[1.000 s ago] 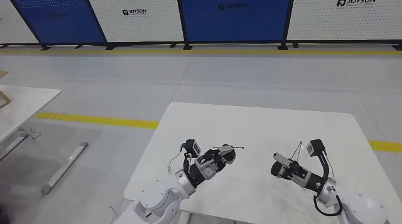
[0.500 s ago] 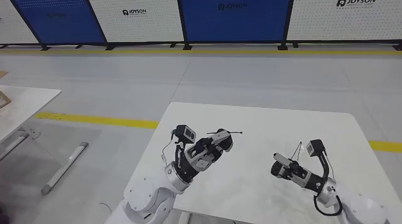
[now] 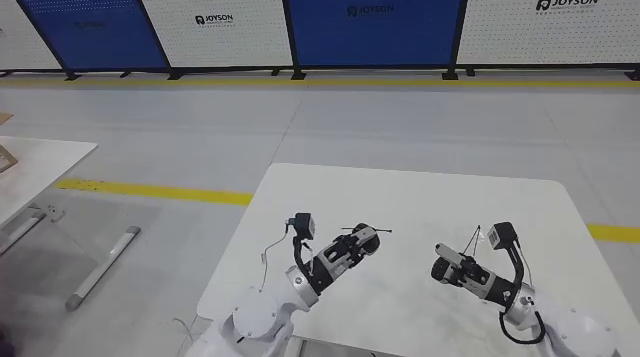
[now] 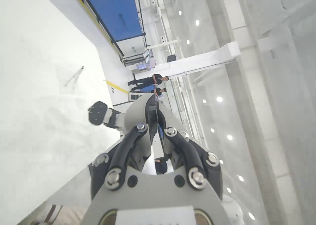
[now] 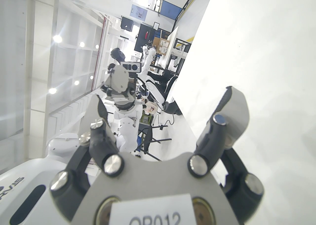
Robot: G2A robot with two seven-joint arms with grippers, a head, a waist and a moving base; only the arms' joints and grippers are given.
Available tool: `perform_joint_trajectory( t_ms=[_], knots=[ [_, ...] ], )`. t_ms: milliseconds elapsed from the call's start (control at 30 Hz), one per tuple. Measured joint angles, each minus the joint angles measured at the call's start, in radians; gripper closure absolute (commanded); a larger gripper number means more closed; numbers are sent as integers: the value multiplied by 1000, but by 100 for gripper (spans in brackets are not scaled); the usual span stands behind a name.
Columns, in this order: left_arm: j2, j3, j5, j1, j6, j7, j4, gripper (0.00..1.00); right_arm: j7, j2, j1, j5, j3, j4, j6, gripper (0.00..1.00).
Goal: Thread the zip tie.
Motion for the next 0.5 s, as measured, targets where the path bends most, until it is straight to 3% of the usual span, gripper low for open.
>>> perform_joint_trajectory(
  t_ms=[167,367,500],
  knots=[
    [-4,36,26,-3,-6,13,72,100,0,0,0,0,0,0,0,0],
    [-9,49,-35,4,-3,37,84,100,0,0,0,0,0,0,0,0],
    [-9,49,-27,4,-3,36,84,100,0,0,0,0,0,0,0,0]
  ],
)
